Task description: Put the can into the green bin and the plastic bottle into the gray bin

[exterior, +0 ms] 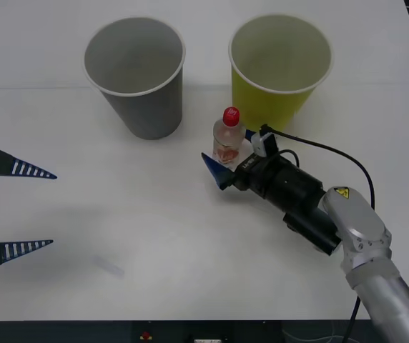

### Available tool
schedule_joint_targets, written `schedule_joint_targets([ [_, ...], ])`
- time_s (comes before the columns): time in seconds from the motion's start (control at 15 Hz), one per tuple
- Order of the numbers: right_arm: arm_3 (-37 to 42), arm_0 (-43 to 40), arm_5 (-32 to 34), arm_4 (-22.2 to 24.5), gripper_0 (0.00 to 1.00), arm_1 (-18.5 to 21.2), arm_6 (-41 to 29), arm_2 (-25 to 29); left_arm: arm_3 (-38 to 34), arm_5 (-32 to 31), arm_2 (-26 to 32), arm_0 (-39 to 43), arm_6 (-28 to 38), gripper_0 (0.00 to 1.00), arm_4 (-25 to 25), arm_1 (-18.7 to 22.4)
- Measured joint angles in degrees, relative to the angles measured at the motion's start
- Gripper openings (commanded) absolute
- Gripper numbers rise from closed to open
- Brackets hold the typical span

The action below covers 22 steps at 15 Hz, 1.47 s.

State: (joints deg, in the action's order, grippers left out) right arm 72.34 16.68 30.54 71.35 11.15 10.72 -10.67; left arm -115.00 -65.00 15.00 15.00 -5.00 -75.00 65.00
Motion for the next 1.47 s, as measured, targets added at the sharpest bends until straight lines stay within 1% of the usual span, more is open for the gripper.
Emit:
schedule_joint_targets([
  [0.07, 0.04, 0.02, -0.08, 0.00, 1.00, 0.00, 0.07, -0.07, 0.00, 0.00, 0.00, 0.00, 0.00, 1.00, 0.00, 0.00],
  [0.13, 0.05, 0.02, -0.04, 0.00, 0.79, 0.00, 0.19, -0.13, 0.00, 0.00, 0.00, 0.00, 0.00, 1.00, 0.00, 0.00],
  [0.2, 0.04, 0.02, 0.01, 0.00, 0.19, -0.02, 0.32, -0.13, 0.00, 0.00, 0.00, 0.00, 0.00, 1.00, 0.00, 0.00],
  [0.27, 0.02, 0.02, 0.02, 0.03, 0.00, -0.05, 0.48, -0.14, 0.00, 0.00, 0.00, 0.00, 0.00, 1.00, 0.00, 0.00],
  [1.0, 0.06, 0.49, 1.00, -0.21, 0.00, 0.25, 0.69, -0.14, 0.00, 0.00, 0.00, 0.00, 0.00, 1.00, 0.00, 0.00],
  [1.13, 0.22, 0.54, 2.99, -1.22, 0.00, 1.34, 0.54, -0.14, 0.00, 0.00, 0.00, 0.00, 0.00, 1.00, 0.00, 0.00],
  [1.47, 0.71, 0.40, 10.14, -6.27, 0.00, 6.49, -0.70, -1.28, 0.00, 0.00, 0.00, 0.00, 0.00, 1.00, 0.00, 0.00],
])
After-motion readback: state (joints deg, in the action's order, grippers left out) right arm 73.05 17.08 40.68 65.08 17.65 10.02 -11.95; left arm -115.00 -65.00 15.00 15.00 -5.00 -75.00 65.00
